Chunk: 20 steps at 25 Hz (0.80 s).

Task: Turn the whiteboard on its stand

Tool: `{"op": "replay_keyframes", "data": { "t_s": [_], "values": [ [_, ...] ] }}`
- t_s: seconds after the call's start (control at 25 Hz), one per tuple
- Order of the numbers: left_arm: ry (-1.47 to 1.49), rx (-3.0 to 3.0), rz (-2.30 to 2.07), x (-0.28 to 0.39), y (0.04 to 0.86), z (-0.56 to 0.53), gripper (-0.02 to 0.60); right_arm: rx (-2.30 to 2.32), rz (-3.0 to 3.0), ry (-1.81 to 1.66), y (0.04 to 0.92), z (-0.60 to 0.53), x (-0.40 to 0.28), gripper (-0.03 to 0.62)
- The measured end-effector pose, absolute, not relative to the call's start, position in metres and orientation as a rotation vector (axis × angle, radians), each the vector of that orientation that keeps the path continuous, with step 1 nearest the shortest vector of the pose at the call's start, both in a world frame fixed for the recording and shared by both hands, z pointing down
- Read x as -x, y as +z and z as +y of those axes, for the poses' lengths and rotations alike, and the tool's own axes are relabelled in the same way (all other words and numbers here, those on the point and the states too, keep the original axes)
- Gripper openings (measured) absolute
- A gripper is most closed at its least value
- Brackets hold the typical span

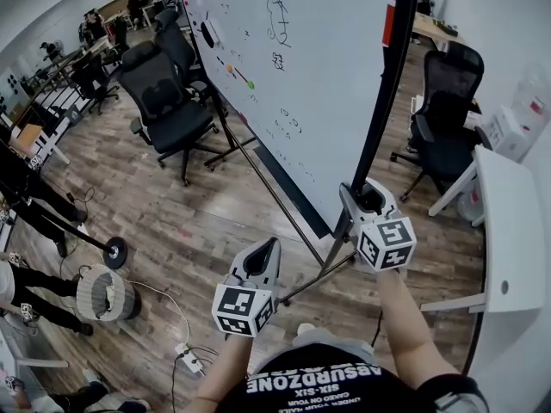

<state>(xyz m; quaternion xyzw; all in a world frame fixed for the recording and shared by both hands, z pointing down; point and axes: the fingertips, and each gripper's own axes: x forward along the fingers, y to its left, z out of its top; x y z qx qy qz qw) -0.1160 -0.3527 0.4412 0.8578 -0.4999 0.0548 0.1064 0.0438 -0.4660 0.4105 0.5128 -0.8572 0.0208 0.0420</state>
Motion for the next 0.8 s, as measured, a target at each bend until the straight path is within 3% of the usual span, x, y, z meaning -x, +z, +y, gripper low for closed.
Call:
{"op": "replay_keyframes", "data": {
  "t_s": [0.8],
  "values": [
    [0.192, -2.507, -1.454, 0.113, 0.451, -0.336, 0.006, -1.577, -2.64, 0.059, 0.41, -0.463, -0.044, 0.166]
  ]
}}
